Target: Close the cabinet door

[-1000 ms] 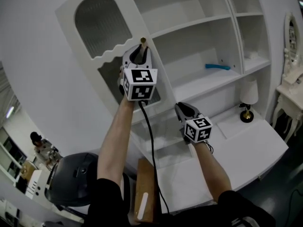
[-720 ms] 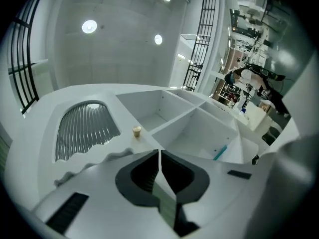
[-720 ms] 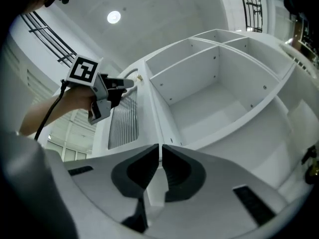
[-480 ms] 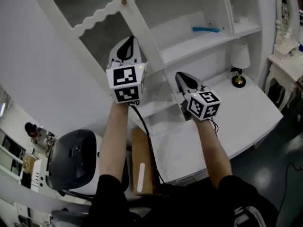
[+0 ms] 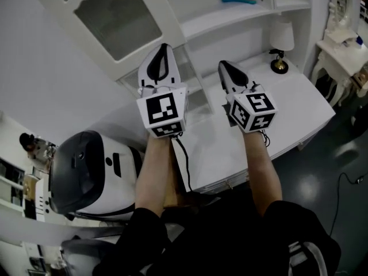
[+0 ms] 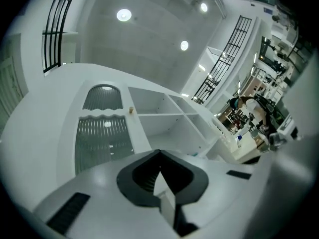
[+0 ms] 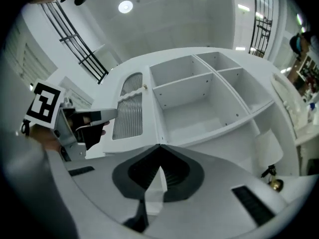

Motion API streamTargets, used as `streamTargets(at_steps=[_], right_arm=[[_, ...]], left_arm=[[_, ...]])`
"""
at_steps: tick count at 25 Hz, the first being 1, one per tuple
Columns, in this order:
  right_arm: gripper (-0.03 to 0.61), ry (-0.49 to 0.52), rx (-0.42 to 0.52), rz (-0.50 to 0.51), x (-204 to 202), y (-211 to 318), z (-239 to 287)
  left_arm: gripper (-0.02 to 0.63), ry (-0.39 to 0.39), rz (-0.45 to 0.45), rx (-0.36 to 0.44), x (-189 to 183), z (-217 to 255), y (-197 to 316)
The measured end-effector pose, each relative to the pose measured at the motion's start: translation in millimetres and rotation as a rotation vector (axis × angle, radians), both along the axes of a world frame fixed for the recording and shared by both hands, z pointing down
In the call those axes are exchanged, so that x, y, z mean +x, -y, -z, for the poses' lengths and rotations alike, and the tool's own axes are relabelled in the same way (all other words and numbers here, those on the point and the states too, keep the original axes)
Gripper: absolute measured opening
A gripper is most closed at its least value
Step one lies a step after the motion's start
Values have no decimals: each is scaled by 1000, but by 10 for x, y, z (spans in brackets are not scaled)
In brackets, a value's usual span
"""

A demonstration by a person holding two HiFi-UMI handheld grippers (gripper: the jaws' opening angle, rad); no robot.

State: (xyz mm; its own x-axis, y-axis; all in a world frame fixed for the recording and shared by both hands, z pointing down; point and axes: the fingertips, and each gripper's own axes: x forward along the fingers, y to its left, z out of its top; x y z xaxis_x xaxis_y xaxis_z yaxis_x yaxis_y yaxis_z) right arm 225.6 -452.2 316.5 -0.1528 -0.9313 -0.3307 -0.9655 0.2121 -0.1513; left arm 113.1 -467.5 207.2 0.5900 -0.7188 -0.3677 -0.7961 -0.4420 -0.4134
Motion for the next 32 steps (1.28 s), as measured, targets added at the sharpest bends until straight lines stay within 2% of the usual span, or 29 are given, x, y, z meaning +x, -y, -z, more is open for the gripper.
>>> streamTargets(at_steps=[6, 9, 12, 14, 19, 24, 29, 32], right_arm=[[20, -193, -22, -56, -210, -273, -155], [18, -209, -62, -97, -181, -349, -282], [18, -221, -125, -112, -102, -365, -407], [18, -232, -137, -101, -96, -361, -460], [18, -228, -149, -30, -292, -315, -596], [18, -250, -156, 27, -514, -275, -649], [18, -267, -221, 56, -613, -224, -805], [18, -257, -201, 61, -602, -217, -798]], left_arm=[[12, -57, -8, -179, -68, -808, -182], [12, -90, 25, -203, -151, -967, -247], [12, -181, 62, -283, -258, -1180, -329], [12, -215, 75, -323, -306, -1368, -350], [12, -198, 124, -355, -445, -1657, -382], [12, -217, 124, -360, -506, -1693, -398], [12, -223, 124, -395, -537, -1783, -415], [12, -214, 122, -394, -518, -1810, -431]])
